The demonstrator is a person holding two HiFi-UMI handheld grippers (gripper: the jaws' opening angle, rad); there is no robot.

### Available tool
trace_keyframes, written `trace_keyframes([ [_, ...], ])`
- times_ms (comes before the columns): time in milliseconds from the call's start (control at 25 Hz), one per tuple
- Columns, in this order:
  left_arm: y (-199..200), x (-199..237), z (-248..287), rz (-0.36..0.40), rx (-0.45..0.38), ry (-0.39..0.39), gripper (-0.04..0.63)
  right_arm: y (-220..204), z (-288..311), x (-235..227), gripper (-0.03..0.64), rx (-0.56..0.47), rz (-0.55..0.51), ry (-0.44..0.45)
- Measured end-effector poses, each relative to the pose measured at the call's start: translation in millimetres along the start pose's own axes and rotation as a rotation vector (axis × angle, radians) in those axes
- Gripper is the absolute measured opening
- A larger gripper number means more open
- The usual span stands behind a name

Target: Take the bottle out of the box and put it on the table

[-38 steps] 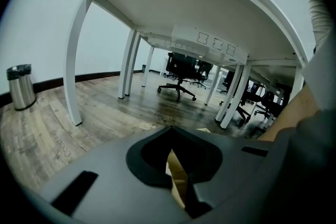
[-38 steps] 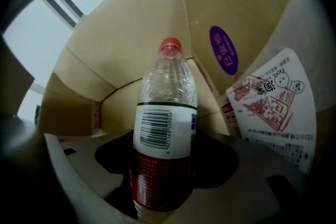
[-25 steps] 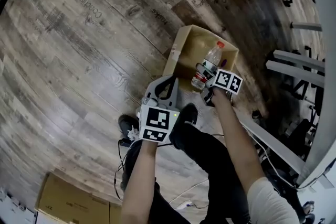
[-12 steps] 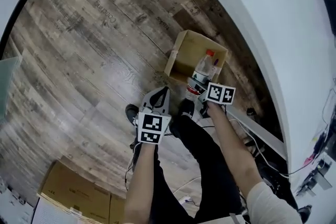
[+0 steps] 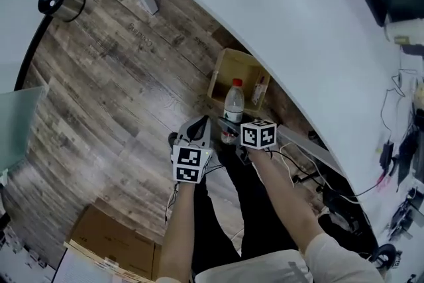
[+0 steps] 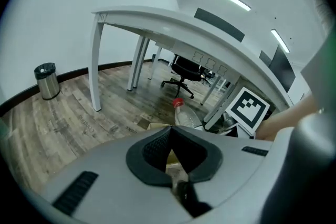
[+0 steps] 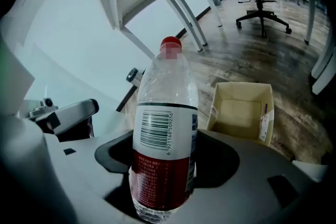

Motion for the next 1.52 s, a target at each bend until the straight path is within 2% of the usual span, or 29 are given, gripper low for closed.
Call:
trace_keyframes([
  [200,53,-10,-22,0.03,0.004,0.005,0.015,35,-35,44,0.318,0.007,-0.067,0.047],
  [440,107,-55,-59,0.056,-0.011,-0.012,0.015,49,-113,97,0.318,0.024,-0.177,0.076],
  [680,144,-105,-92,0.108,-0.02,-0.045,0.014,58,-178,132,0.316,-0.021,-0.255,0.105],
  [880,164,-155,-114,0.156,-0.025,-0.08,0.014,65,-229,148,0.318,-0.061,-0.318,0.12],
  [1160,205,-210,-134,0.257,-0.059,-0.133,0.014,80,-286,158,0.318,-0.146,-0.354,0.143],
  [1520,256,-243,-133,0.355,-0.115,-0.151,0.014,132,-339,158,0.317,-0.259,-0.572,0.089],
])
Point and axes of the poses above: the fingertips, and each gripper's own axes: z forward along the fingers, x to its left, y out of its top, the point moved 9 cm from there along -z, backward along the fingers, and after that the axes turned 7 degrees about -z, right-handed, at the moved point
